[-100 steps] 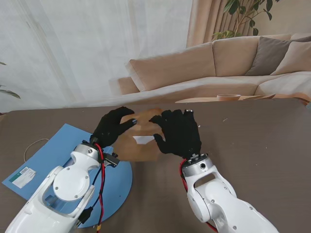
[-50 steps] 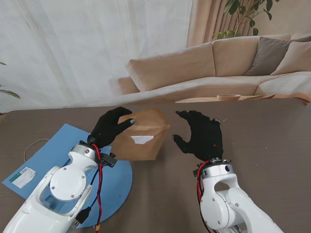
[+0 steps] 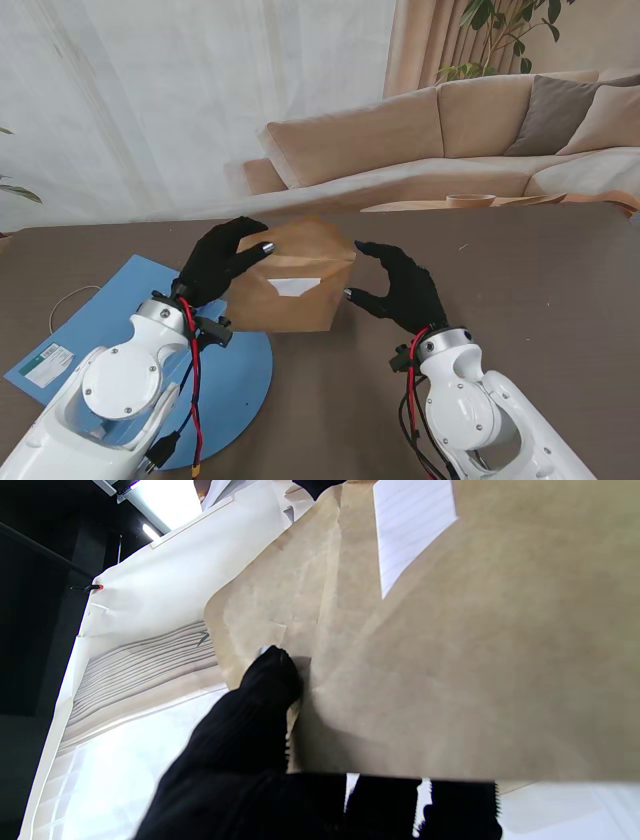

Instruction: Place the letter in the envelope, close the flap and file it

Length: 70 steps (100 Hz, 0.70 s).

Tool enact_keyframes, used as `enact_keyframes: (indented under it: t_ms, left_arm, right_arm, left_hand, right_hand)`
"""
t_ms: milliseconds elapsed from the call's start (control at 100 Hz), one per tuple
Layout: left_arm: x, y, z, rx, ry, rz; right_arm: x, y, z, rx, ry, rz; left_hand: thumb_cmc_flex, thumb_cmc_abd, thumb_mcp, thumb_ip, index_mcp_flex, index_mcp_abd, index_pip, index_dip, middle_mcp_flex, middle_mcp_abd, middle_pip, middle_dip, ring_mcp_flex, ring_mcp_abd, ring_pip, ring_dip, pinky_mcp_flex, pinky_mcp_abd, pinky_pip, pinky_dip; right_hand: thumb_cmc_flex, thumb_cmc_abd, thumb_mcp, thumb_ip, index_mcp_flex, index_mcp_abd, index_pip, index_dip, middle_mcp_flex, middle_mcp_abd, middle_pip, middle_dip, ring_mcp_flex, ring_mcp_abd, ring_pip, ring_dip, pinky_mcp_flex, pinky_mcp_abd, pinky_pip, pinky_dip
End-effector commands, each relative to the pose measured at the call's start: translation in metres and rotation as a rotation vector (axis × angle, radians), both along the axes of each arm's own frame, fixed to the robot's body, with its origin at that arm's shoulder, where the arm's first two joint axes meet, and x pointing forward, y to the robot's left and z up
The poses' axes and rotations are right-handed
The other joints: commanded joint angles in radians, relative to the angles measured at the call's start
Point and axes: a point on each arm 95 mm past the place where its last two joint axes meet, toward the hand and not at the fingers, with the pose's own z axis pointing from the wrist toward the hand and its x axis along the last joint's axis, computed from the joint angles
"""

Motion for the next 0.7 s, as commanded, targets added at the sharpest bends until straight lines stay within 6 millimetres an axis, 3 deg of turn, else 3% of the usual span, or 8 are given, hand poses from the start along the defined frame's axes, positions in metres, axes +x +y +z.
enact_keyframes:
  t_ms: [0, 210, 360, 590, 610, 630, 690]
  left_arm:
    - [-0.003, -0.002, 0.001, -0.007, -0.005, -0.018]
    - [-0.004, 0.000, 0.001, -0.029, 0.007, -0.023]
    - [-0.004, 0.002, 0.002, -0.046, 0.019, -0.030]
    - [-0.004, 0.003, 0.003, -0.060, 0.026, -0.036]
    - [-0.004, 0.003, 0.002, -0.061, 0.027, -0.035]
    - [-0.004, 0.003, 0.002, -0.061, 0.028, -0.035]
    - [-0.004, 0.004, 0.002, -0.060, 0.030, -0.034]
  right_arm:
    - [0.001, 0.005, -0.005, 0.000, 0.011, 0.025]
    - [0.008, 0.013, -0.011, 0.131, 0.056, 0.099]
    - [0.015, 0.017, -0.011, 0.226, 0.097, 0.142]
    - [0.022, 0.023, -0.012, 0.354, 0.132, 0.176]
    - [0.023, 0.023, -0.012, 0.366, 0.138, 0.179]
    - [0.023, 0.024, -0.012, 0.378, 0.144, 0.182]
    - [0.023, 0.026, -0.011, 0.404, 0.156, 0.191]
  left_hand:
    - [0.065, 0.095, 0.095, 0.032, 0.011, -0.098, 0.147, 0.058, -0.015, -0.021, 0.020, 0.021, -0.015, -0.023, -0.002, 0.023, -0.008, -0.024, 0.000, 0.016]
    - [0.065, 0.095, 0.095, 0.031, 0.011, -0.098, 0.148, 0.059, -0.015, -0.021, 0.020, 0.021, -0.014, -0.021, -0.002, 0.024, -0.008, -0.024, -0.001, 0.016]
    - [0.065, 0.095, 0.096, 0.032, 0.011, -0.096, 0.147, 0.058, -0.016, -0.021, 0.020, 0.022, -0.015, -0.021, -0.002, 0.025, -0.008, -0.024, -0.001, 0.017]
    - [0.065, 0.095, 0.096, 0.031, 0.012, -0.096, 0.147, 0.059, -0.016, -0.020, 0.020, 0.021, -0.014, -0.021, -0.003, 0.025, -0.008, -0.024, -0.001, 0.017]
    - [0.065, 0.095, 0.096, 0.031, 0.012, -0.096, 0.147, 0.059, -0.016, -0.020, 0.020, 0.021, -0.015, -0.022, -0.003, 0.025, -0.008, -0.024, -0.001, 0.017]
    - [0.065, 0.095, 0.096, 0.031, 0.012, -0.096, 0.147, 0.059, -0.016, -0.020, 0.020, 0.021, -0.015, -0.022, -0.003, 0.025, -0.008, -0.024, -0.001, 0.017]
    - [0.065, 0.095, 0.096, 0.031, 0.013, -0.096, 0.147, 0.059, -0.016, -0.020, 0.020, 0.021, -0.015, -0.022, -0.003, 0.025, -0.008, -0.024, -0.001, 0.017]
  right_hand:
    - [-0.032, -0.024, -0.018, -0.014, -0.028, 0.008, -0.021, -0.017, -0.014, -0.008, 0.006, -0.008, -0.034, -0.010, -0.005, -0.009, -0.014, -0.024, -0.020, -0.011]
    - [0.001, -0.051, -0.013, -0.015, 0.066, -0.009, 0.021, -0.012, 0.083, -0.024, 0.027, -0.004, 0.019, -0.022, 0.033, 0.009, 0.008, -0.024, 0.005, 0.004]
    - [0.031, -0.079, 0.067, -0.018, 0.131, -0.029, 0.078, 0.001, 0.158, -0.036, 0.041, 0.005, 0.070, -0.021, 0.071, 0.028, 0.030, -0.025, 0.038, 0.019]
    - [0.150, -0.071, 0.201, -0.014, 0.359, -0.148, 0.213, 0.054, 0.378, -0.074, 0.065, 0.017, 0.190, -0.018, 0.131, 0.053, 0.063, -0.014, 0.090, 0.032]
    - [0.169, -0.073, 0.200, -0.029, 0.370, -0.154, 0.213, 0.044, 0.391, -0.075, 0.061, 0.017, 0.198, -0.017, 0.137, 0.056, 0.064, -0.014, 0.094, 0.033]
    - [0.198, -0.082, 0.204, -0.063, 0.376, -0.165, 0.259, -0.015, 0.407, -0.076, 0.058, 0.025, 0.206, -0.014, 0.145, 0.061, 0.063, -0.013, 0.099, 0.031]
    - [0.260, -0.098, 0.197, -0.095, 0.394, -0.212, 0.398, -0.110, 0.451, -0.079, 0.062, 0.035, 0.227, -0.013, 0.161, 0.069, 0.068, -0.011, 0.109, 0.032]
